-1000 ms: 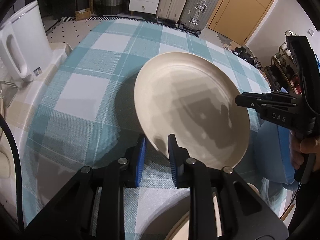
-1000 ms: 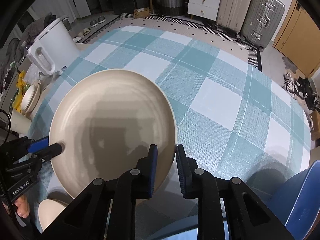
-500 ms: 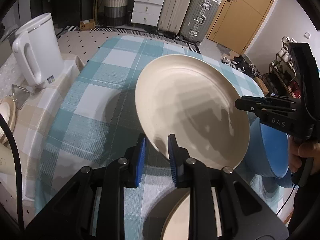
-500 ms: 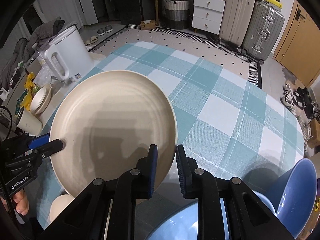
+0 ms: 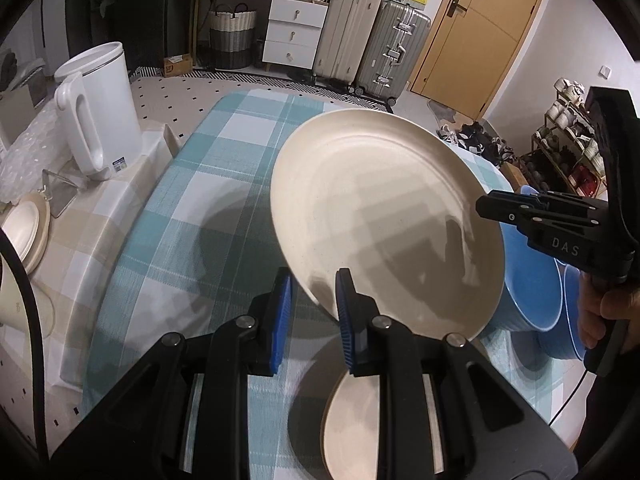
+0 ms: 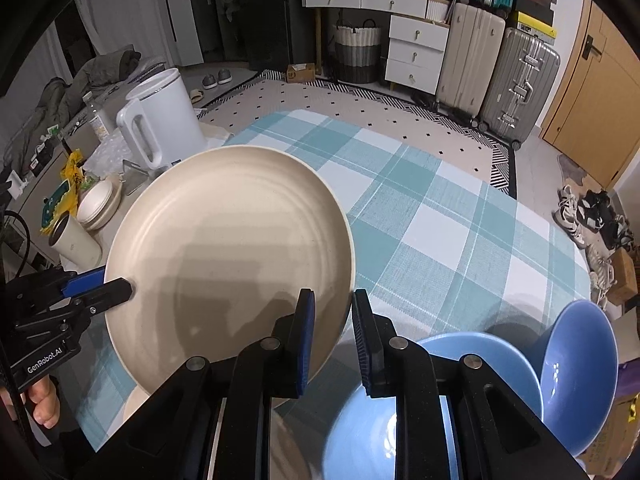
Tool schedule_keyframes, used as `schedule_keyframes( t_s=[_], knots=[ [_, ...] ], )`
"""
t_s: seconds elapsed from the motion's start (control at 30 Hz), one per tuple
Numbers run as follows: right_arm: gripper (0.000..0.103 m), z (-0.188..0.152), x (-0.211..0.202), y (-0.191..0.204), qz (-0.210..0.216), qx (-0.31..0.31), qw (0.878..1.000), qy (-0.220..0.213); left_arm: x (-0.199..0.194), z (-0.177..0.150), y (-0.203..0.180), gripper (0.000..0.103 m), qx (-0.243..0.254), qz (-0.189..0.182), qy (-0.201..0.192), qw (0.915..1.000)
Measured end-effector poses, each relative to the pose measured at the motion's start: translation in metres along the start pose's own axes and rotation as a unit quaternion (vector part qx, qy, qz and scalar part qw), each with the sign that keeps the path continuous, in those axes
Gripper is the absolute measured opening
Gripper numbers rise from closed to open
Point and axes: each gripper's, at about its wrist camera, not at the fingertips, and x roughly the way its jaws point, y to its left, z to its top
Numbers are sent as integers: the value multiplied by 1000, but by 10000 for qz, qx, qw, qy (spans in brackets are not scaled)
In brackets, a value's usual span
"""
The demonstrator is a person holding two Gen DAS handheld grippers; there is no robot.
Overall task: Organize plates and bowls
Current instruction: 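Carry the cream plate with both tools over the stacked cream plates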
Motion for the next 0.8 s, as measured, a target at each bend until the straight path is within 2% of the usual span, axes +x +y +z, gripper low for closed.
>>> schedule_keyframes(
  t_s=[0.27,0.8],
  knots=[
    [20,-23,-25,11,-15,-1,9999,-148,-25,-21,-7,19,101,-50,-82,9999],
    [20,-77,-62,27,5,104,9990,-430,-48,-65,-20,19,350,-75,-117,9993]
  ],
)
